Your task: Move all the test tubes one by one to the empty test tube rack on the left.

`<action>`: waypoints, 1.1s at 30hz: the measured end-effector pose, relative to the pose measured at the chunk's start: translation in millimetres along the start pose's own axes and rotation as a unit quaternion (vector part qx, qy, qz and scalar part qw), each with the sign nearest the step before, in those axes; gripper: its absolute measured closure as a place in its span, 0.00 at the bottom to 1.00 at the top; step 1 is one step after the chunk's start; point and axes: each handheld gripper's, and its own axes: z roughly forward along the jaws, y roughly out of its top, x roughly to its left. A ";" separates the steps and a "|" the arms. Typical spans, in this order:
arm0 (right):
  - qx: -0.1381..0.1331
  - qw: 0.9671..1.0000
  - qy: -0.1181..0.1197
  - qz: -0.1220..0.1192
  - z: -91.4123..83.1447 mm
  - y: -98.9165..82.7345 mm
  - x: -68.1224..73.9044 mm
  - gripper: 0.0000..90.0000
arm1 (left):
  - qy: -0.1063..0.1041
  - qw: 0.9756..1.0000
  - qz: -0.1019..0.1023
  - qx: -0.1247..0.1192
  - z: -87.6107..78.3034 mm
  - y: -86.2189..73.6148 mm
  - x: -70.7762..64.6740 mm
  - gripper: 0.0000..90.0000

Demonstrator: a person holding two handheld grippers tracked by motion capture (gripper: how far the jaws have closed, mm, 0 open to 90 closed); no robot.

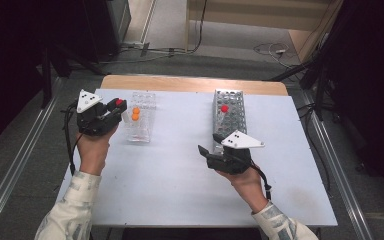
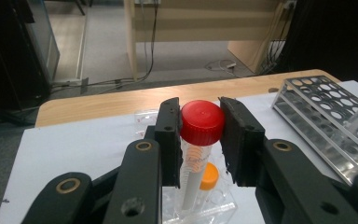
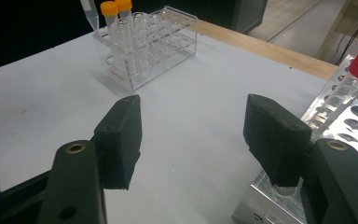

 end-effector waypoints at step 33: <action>-0.007 1.000 0.003 0.005 -3.9 0.9 0.9 0.40 | 0.036 0.999 0.001 0.020 44.4 -7.3 3.3 0.77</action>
